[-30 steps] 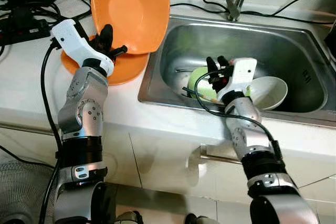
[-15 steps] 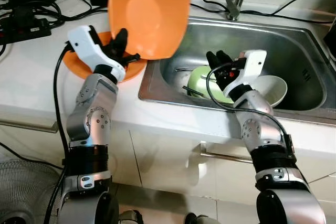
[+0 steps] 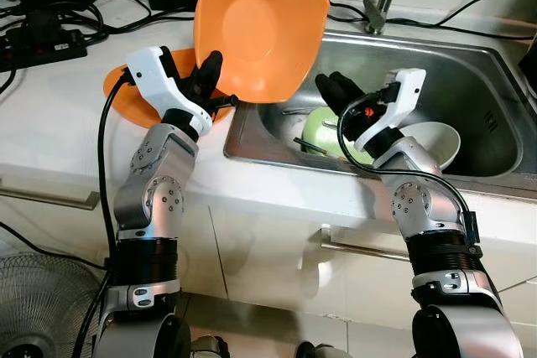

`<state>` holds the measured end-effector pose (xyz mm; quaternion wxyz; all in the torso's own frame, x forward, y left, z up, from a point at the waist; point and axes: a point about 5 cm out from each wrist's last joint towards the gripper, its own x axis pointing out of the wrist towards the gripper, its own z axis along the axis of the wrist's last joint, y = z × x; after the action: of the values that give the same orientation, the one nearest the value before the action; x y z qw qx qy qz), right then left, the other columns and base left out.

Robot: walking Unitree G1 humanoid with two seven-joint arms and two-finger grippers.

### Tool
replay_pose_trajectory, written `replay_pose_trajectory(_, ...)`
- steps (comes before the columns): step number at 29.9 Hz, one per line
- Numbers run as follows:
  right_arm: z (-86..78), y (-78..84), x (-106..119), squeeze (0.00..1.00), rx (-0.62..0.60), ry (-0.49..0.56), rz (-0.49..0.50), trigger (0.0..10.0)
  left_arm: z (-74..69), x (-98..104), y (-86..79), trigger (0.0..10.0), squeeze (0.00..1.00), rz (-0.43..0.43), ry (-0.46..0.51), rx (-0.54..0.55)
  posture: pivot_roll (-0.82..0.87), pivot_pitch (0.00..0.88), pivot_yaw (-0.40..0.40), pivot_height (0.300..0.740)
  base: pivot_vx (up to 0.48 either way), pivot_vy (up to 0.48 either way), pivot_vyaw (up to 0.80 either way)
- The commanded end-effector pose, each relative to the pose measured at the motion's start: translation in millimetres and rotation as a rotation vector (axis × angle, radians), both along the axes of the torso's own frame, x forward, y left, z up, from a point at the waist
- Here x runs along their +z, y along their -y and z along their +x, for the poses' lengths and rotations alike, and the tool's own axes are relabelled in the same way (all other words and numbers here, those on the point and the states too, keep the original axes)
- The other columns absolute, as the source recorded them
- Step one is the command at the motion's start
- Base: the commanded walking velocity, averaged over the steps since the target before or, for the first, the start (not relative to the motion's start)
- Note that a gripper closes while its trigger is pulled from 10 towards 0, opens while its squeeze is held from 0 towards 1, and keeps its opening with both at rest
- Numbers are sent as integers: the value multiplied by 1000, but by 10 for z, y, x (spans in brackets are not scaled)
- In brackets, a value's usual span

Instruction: Kitchen organization

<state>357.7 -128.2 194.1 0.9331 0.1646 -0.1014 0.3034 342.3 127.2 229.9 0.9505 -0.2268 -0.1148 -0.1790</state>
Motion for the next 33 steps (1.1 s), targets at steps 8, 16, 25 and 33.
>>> replay_pose_trajectory(8,-32,0,14,0,16,-2,11,10000,-76,100,85,10000,0,-5,60,-73,-7,58,0,740,0,0,0)
replay_pose_trajectory(16,-22,22,4,0,-6,-9,12,10000,-106,106,88,10000,0,-9,66,-94,-6,64,-1,740,0,0,0)
replay_pose_trajectory(25,-12,8,-5,0,-8,-17,18,10000,-159,99,162,10000,0,-2,77,-164,-3,67,-3,740,0,0,0)
replay_pose_trajectory(33,-8,4,-5,0,-12,-24,33,10000,-208,105,214,10000,0,9,89,-224,-3,70,-3,740,0,0,0)
